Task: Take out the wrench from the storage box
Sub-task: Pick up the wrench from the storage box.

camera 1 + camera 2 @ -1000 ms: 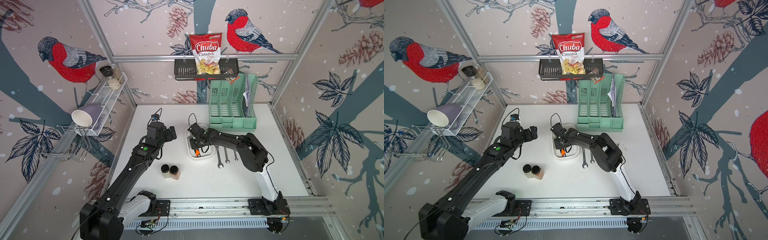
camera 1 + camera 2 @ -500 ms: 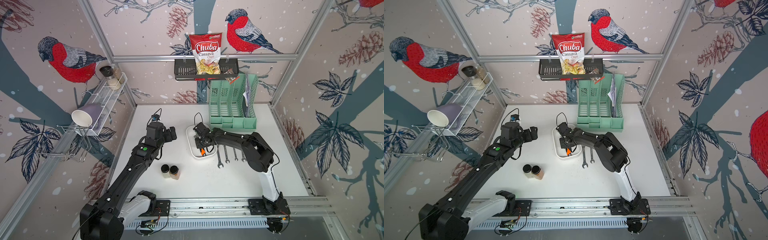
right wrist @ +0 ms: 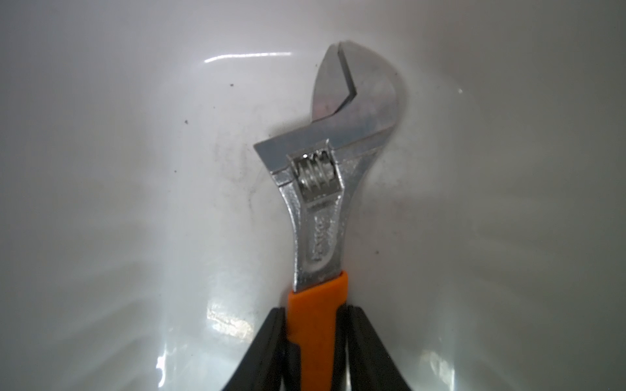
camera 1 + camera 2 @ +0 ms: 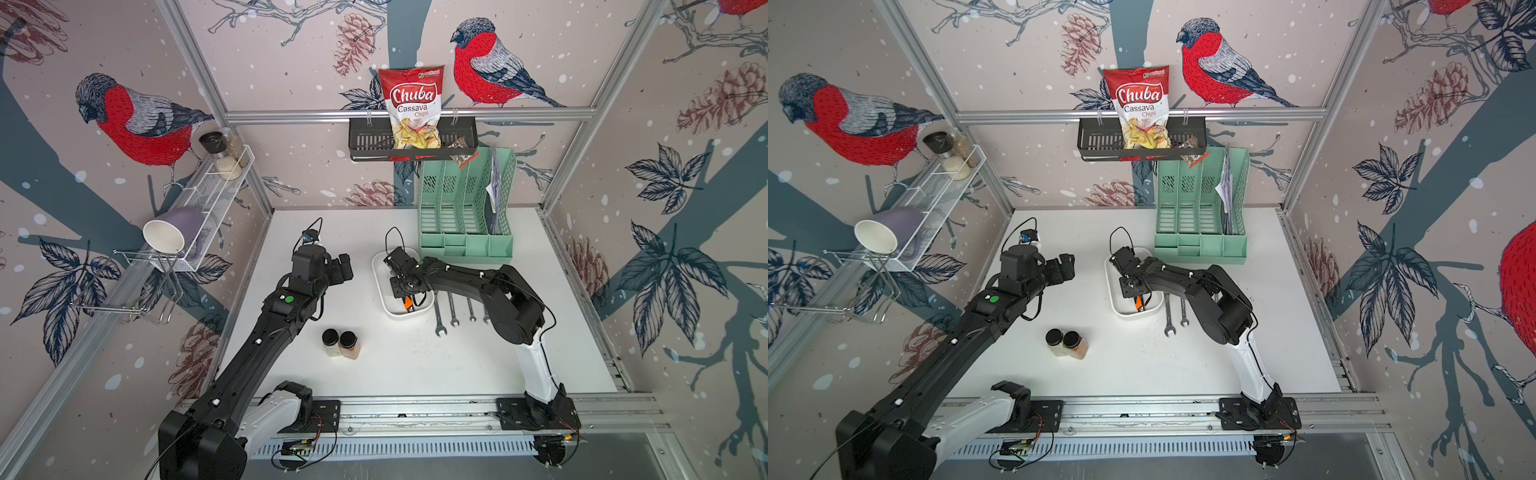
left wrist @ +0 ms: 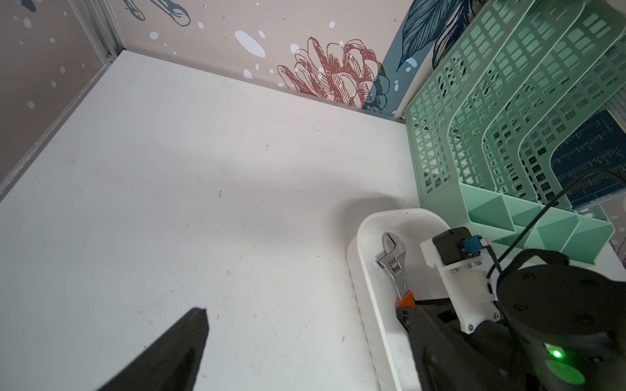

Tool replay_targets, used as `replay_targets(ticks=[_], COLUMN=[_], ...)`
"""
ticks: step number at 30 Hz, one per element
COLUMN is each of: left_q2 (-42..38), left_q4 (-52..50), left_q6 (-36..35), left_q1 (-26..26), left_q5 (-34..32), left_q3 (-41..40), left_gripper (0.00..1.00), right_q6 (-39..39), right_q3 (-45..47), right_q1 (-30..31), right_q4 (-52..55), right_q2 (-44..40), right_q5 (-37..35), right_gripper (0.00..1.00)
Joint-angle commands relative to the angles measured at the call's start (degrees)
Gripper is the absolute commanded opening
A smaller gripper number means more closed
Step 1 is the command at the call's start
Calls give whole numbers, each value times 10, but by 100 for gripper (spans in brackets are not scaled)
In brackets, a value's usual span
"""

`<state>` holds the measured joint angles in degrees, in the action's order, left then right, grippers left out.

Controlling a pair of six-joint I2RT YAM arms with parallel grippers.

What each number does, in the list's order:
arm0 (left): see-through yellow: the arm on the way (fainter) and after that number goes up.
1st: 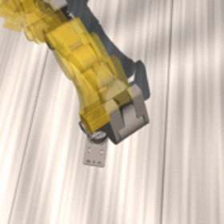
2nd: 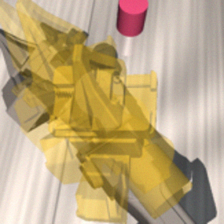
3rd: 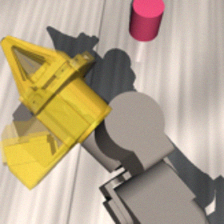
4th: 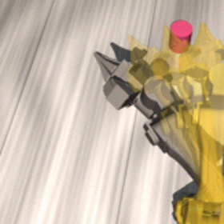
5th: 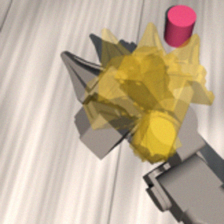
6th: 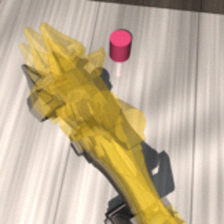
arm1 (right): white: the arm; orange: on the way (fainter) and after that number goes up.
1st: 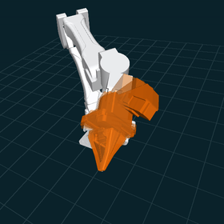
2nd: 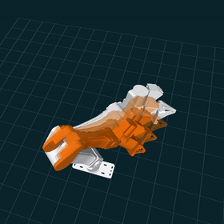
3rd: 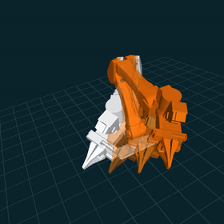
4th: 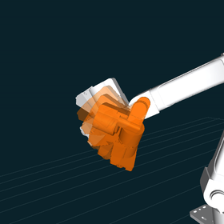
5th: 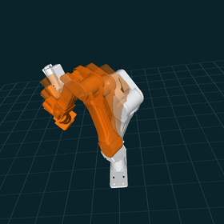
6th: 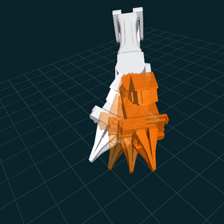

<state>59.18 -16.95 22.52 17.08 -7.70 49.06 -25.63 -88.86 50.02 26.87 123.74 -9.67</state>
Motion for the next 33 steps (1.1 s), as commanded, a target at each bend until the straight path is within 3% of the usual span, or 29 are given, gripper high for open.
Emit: replay_targets(ticks=[1, 18, 33], left_q2=[-1, 1, 1], left_q4=[19, 20, 22], left_q6=[-1, 2, 0], left_q1=[-1, -3, -4], left_q5=[0, 1, 4], left_q3=[1, 0, 2], left_gripper=[96, 96, 96], right_q6=[-6, 5, 21], right_q3=[5, -49, -69], right_q1=[-1, -6, -9], right_q4=[29, 33, 32], right_q2=[10, -19, -38], right_q5=[0, -10, -6], right_gripper=[30, 2, 0])
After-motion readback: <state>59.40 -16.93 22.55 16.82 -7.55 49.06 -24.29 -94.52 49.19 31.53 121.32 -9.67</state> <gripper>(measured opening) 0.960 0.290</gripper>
